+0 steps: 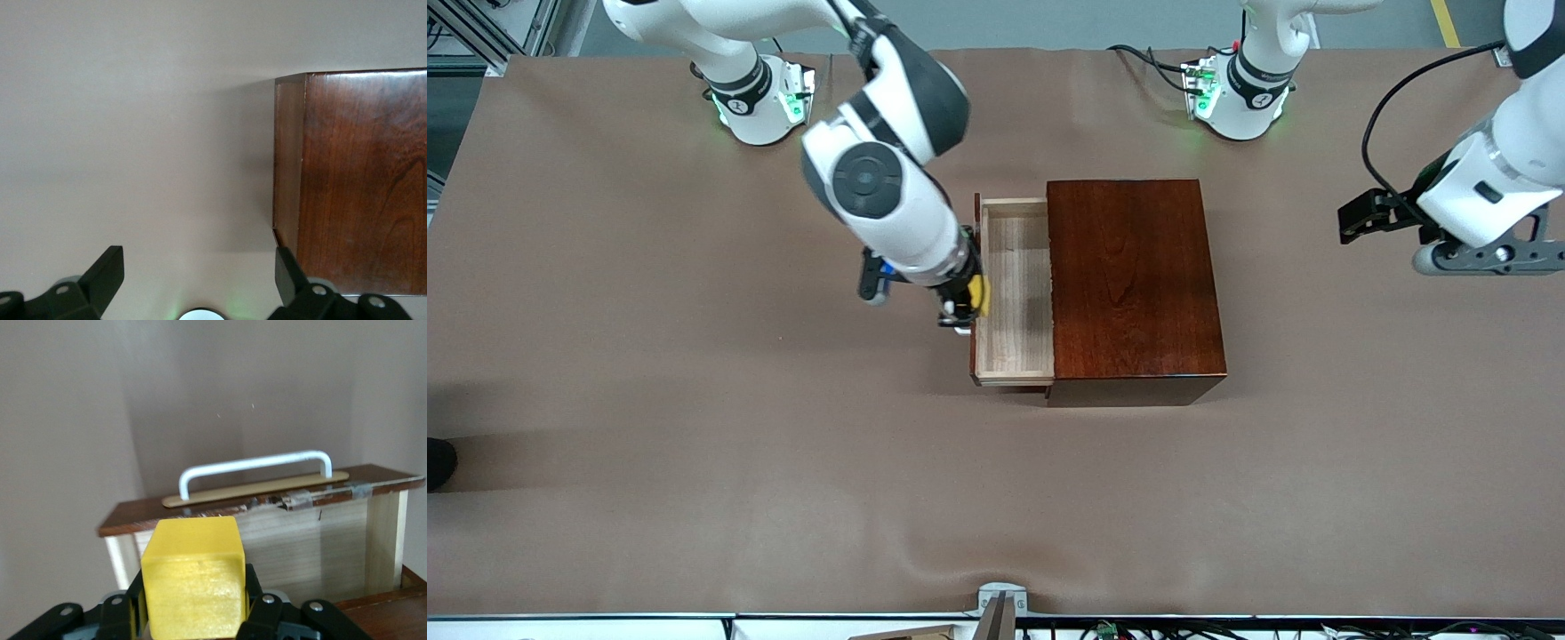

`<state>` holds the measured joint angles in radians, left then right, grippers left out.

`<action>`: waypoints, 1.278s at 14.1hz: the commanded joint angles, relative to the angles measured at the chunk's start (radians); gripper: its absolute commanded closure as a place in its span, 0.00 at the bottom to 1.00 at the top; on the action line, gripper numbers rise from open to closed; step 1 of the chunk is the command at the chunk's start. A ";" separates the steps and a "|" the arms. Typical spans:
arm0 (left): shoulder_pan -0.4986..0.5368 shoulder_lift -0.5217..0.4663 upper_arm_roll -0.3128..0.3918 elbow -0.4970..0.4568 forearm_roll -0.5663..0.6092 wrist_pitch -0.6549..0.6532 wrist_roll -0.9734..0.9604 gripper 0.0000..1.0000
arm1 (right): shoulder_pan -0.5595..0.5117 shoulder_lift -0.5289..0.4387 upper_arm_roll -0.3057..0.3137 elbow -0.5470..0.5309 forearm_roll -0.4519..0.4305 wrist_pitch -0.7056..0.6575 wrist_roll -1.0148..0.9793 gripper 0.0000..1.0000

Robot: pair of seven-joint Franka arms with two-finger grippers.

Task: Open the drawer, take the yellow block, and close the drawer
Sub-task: 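Lift the cube out with the right gripper while the left gripper approaches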

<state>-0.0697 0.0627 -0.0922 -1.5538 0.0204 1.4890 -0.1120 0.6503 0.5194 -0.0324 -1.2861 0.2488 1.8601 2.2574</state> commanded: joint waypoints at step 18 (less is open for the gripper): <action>-0.502 0.333 -0.055 0.241 -0.117 0.229 -1.082 0.00 | -0.421 -0.164 0.006 -0.019 -0.006 -0.171 -0.974 1.00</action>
<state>-0.5118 0.3506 -0.1600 -1.3490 -0.0765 1.6795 -1.1066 0.2810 0.3736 -0.0449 -1.2811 0.2471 1.6936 1.4181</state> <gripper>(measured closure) 0.000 0.445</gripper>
